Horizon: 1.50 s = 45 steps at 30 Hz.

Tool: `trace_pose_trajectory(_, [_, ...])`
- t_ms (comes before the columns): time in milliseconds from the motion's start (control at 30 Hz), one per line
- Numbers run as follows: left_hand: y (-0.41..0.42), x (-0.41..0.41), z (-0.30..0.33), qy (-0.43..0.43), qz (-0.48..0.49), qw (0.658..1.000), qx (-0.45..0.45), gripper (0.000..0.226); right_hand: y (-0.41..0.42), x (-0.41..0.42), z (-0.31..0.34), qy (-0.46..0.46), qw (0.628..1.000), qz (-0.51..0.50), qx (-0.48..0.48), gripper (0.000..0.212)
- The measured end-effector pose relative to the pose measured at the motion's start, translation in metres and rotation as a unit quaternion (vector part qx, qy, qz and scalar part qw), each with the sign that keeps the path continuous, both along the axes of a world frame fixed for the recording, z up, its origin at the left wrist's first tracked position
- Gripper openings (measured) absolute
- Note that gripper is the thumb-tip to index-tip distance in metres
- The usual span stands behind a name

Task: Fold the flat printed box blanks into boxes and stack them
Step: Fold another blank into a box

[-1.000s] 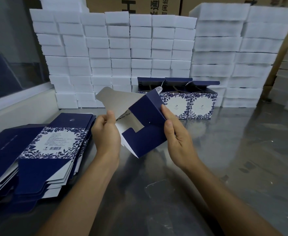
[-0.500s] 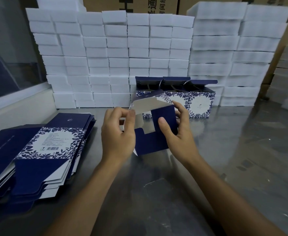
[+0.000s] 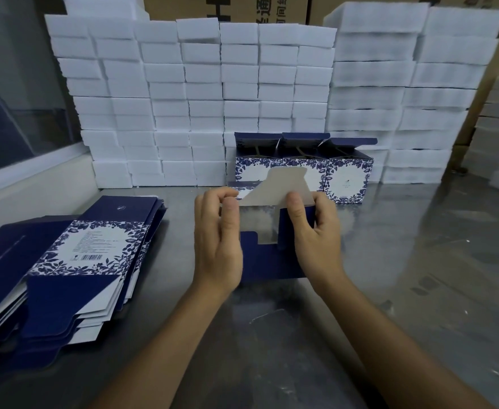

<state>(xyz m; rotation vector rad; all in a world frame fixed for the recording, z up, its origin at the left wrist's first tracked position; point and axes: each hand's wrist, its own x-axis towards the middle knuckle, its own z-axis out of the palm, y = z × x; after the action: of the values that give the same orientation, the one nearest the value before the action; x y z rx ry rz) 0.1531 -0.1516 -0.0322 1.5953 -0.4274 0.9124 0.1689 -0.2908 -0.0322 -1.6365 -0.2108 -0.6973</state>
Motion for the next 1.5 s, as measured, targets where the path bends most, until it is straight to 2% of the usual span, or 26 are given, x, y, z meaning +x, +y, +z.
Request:
trace_pose_trajectory(67, [-0.002,0.002,-0.005,-0.007,0.03,0.999,0.024,0.029,0.002,-0.002,0.001,-0.007,1.0,-0.012,0.003,0.04])
trace_pose_trajectory(233, [0.002,0.011,-0.017,0.043,0.065,0.995,0.058,0.032,0.001,-0.002,0.003,0.005,0.999,-0.018,0.038,0.042])
trace_pose_trajectory(333, [0.007,0.013,-0.019,0.049,0.107,0.985,0.128,0.037,0.003,-0.004,0.005,-0.004,0.999,-0.032,0.042,0.039])
trace_pose_trajectory(467, [0.013,0.011,-0.018,0.047,0.147,0.969,0.193,0.037,0.003,-0.004,0.006,-0.012,1.0,0.004,0.022,0.022])
trace_pose_trajectory(633, [0.018,0.009,-0.012,0.01,0.192,0.951,0.24,0.035,0.004,-0.002,0.003,-0.03,0.997,0.053,0.048,0.033])
trace_pose_trajectory(900, [0.02,0.009,-0.015,0.007,0.188,0.954,0.234,0.035,0.007,-0.001,0.0,-0.033,0.996,0.048,0.061,0.033])
trace_pose_trajectory(1100, [0.022,0.008,-0.022,-0.01,0.185,0.945,0.271,0.045,0.005,0.0,0.002,-0.022,0.991,0.029,0.13,0.033])
trace_pose_trajectory(1333, [0.019,0.01,-0.023,-0.058,0.208,0.932,0.292,0.038,0.004,0.0,0.006,-0.005,0.987,0.027,0.16,0.038])
trace_pose_trajectory(1500, [0.018,0.011,-0.024,-0.062,0.212,0.932,0.288,0.037,0.004,0.0,0.007,-0.002,0.985,0.025,0.173,0.038])
